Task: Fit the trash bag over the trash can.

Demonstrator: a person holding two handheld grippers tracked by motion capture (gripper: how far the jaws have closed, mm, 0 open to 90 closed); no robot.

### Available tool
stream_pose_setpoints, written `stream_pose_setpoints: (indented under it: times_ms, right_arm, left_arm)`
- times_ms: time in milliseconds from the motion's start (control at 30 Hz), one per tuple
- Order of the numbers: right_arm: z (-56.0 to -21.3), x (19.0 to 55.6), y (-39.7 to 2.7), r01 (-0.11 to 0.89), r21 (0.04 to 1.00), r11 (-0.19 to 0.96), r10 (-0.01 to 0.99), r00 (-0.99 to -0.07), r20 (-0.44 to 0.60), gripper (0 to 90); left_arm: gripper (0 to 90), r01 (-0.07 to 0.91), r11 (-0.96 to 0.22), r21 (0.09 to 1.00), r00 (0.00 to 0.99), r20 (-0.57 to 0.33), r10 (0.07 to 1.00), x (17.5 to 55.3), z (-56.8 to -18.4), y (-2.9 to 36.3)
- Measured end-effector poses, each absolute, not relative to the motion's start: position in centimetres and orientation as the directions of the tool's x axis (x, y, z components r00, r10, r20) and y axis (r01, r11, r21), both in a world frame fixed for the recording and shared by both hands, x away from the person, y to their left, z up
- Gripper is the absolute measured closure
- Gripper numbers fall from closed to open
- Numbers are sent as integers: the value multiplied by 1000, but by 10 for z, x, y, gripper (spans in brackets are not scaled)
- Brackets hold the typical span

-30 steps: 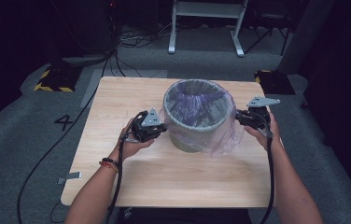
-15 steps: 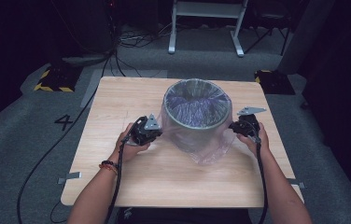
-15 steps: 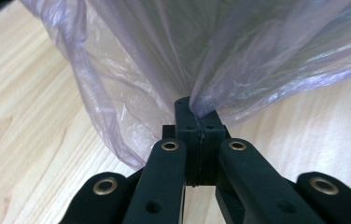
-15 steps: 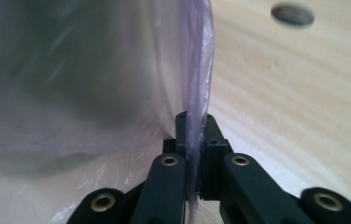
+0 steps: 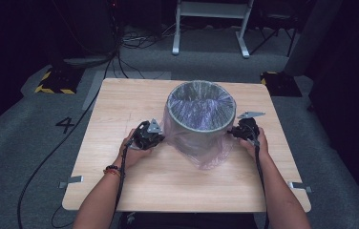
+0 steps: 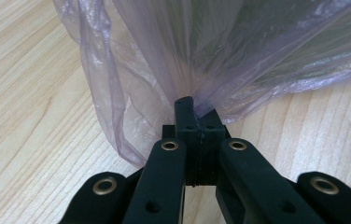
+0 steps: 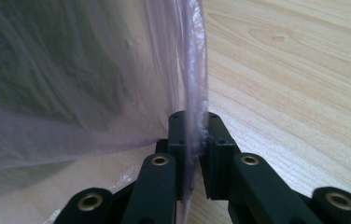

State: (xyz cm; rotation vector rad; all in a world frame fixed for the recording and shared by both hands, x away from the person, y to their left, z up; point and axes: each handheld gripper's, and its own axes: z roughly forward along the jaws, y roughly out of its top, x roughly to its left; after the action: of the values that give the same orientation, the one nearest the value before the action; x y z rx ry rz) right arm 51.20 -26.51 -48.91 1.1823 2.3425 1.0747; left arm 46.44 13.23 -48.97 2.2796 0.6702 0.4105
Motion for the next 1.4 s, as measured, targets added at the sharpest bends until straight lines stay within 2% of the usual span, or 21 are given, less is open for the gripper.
stream_pose_setpoints:
  times_ms: [100,233,300,400,500,567,733,833,867,967,1167,1300,1400]
  right_arm:
    - [-489,512,-263,554,738,386,787,-614,49,815]
    - [-487,512,-263,550,746,374,799,-600,42,643]
    - [-484,511,-266,544,760,355,793,-605,63,514]
    - [-478,508,-270,540,766,349,781,-620,81,356]
    - [-468,506,-276,521,784,336,777,-624,82,295]
    - [-461,504,-280,502,802,323,778,-623,76,281]
    - [-446,499,-285,465,820,334,772,-634,45,266]
    - [-441,496,-287,448,825,343,766,-642,30,267]
    - [-440,495,-287,444,826,347,767,-641,23,267]
    - [-436,491,-288,436,831,346,763,-646,21,267]
    - [-427,485,-292,407,848,338,754,-657,15,257]
    - [-424,482,-293,406,847,343,762,-648,3,219]
    - [-422,480,-294,404,845,351,761,-649,-5,209]
  left_arm:
    - [895,348,-605,716,811,94,577,464,-491,131]
    - [828,356,-595,720,800,95,593,463,-492,133]
    - [785,365,-583,726,796,81,600,463,-492,135]
    - [799,350,-591,727,796,102,597,460,-492,137]
    - [785,351,-590,727,793,104,600,458,-492,138]
    - [732,355,-580,733,785,103,611,458,-491,139]
    - [335,373,-559,740,762,99,640,456,-486,139]
    - [177,389,-521,760,768,46,639,453,-482,141]
    - [149,390,-507,768,776,22,630,452,-480,142]
    - [155,382,-468,797,784,-11,621,444,-470,145]
    - [155,325,-445,834,796,13,605,427,-449,151]
    - [155,331,-441,834,804,-5,594,419,-444,152]
    - [155,317,-459,830,804,21,594,413,-445,153]
